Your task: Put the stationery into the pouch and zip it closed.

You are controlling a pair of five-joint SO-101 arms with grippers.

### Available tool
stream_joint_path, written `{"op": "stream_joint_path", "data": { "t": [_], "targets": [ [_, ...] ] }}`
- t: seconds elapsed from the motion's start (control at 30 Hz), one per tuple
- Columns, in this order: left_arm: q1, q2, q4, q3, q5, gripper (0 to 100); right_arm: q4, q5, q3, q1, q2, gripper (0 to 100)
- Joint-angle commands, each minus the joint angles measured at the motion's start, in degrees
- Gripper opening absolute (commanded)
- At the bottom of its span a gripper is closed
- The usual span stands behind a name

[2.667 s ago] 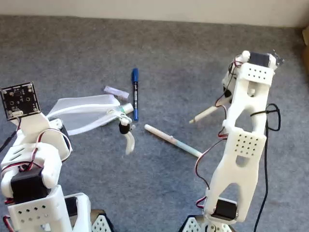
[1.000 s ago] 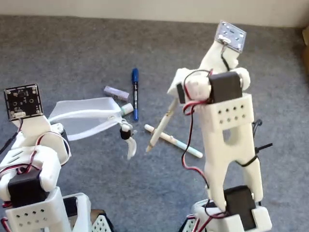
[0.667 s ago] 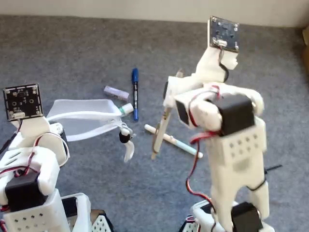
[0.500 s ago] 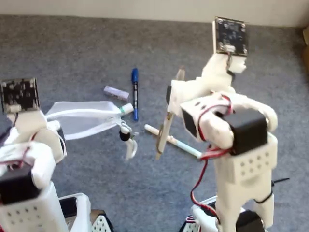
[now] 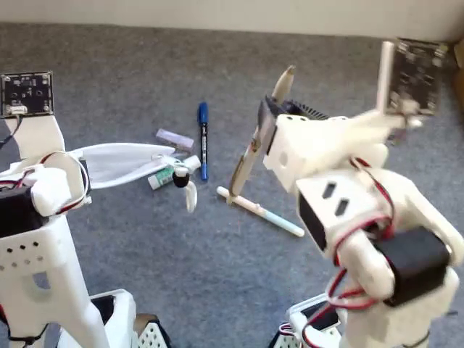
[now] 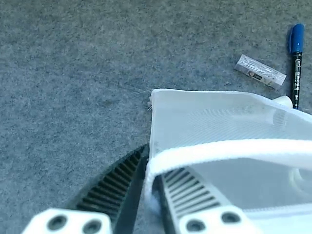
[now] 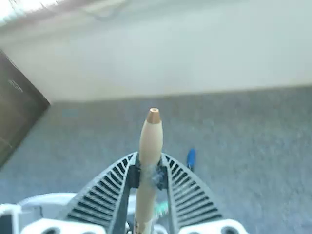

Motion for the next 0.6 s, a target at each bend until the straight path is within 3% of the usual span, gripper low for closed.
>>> {"op": "stream_joint_path", "data": {
  "t": [0.0, 0.3, 0.57],
  "targets": [
    [-0.4, 1.5, -0.2, -2.3, -0.3, 0, -5.1, 0.7, -0.1, -0.7, -3.0, 0.5],
    [-0.4, 1.8, -0.2, -2.3, -0.1, 0, -10.4, 1.1, -0.4, -6.5, -4.1, 0.5],
    [-0.4, 1.5, -0.1, -1.5, -0.1, 0, -5.1, 7.8, 3.6, -12.2, -15.3, 0.5]
  ]
}}
